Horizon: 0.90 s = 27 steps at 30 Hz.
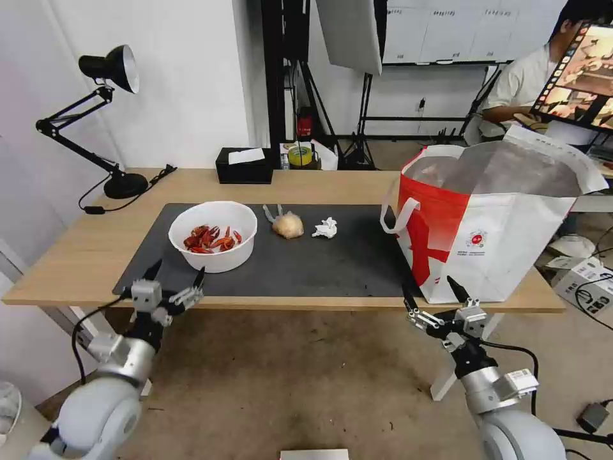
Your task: Pick up the trash from the table and place it into the takeout bag.
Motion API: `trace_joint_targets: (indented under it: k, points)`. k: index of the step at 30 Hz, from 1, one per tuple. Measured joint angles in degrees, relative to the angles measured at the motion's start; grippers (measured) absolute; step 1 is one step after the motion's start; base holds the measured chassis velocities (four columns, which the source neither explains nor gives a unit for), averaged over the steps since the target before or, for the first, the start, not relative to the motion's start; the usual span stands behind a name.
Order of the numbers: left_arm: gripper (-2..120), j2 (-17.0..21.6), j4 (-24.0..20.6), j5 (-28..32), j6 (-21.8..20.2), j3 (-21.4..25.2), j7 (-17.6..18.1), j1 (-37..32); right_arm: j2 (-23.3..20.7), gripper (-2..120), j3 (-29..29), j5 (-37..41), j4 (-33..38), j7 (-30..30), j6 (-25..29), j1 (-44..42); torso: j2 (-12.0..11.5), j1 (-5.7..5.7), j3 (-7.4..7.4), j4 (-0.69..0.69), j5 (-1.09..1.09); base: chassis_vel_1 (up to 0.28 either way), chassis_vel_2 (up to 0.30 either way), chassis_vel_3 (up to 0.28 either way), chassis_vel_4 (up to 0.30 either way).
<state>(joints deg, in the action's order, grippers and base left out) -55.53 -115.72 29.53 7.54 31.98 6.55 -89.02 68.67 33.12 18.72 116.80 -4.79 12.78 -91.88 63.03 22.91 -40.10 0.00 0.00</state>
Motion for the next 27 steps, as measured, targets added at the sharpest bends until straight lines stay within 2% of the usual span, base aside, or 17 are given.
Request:
trace_joint_targets:
  k: [5, 27]
  points:
    - [100, -1.93, 1.14, -1.51, 1.65, 0.28, -1.66, -0.68, 0.69, 100, -0.64, -1.94, -0.87, -0.42, 1.27, -0.82, 0.0, 0.0, 0.0, -0.01, 0.0, 0.0, 0.0, 0.0, 0.0]
    - [100, -1.52, 2.16, -0.76, 2.61, 0.58, -3.06, -1.04, 2.12, 100, -2.74, -3.64, -0.87, -1.81, 0.93, -1.82, -0.01, 0.01, 0.0, -0.01, 0.0, 0.0, 0.0, 0.0, 0.0]
